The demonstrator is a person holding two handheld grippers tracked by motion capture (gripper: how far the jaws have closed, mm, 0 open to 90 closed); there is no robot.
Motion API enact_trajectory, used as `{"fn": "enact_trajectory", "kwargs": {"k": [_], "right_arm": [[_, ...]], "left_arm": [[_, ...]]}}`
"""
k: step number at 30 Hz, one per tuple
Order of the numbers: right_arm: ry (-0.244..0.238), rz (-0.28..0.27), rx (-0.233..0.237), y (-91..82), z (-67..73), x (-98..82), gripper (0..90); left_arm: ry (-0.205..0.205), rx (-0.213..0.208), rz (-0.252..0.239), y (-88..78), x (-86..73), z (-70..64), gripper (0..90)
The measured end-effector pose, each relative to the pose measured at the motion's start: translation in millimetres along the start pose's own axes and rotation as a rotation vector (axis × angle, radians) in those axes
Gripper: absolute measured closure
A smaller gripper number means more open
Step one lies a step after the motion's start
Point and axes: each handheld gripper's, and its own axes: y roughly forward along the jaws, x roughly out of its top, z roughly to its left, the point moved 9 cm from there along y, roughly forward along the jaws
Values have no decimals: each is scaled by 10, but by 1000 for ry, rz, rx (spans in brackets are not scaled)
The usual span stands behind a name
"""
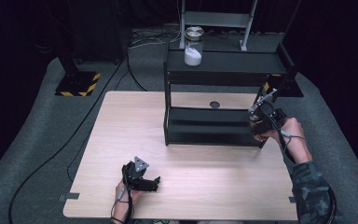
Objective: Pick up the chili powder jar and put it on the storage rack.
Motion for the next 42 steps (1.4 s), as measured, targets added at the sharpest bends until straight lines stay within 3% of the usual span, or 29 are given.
{"fn": "enact_trajectory", "kwargs": {"k": [42], "right_arm": [[-50,-5,-67,-471,-62,270,310]], "left_arm": [[0,0,-1,0,0,0,2]]}}
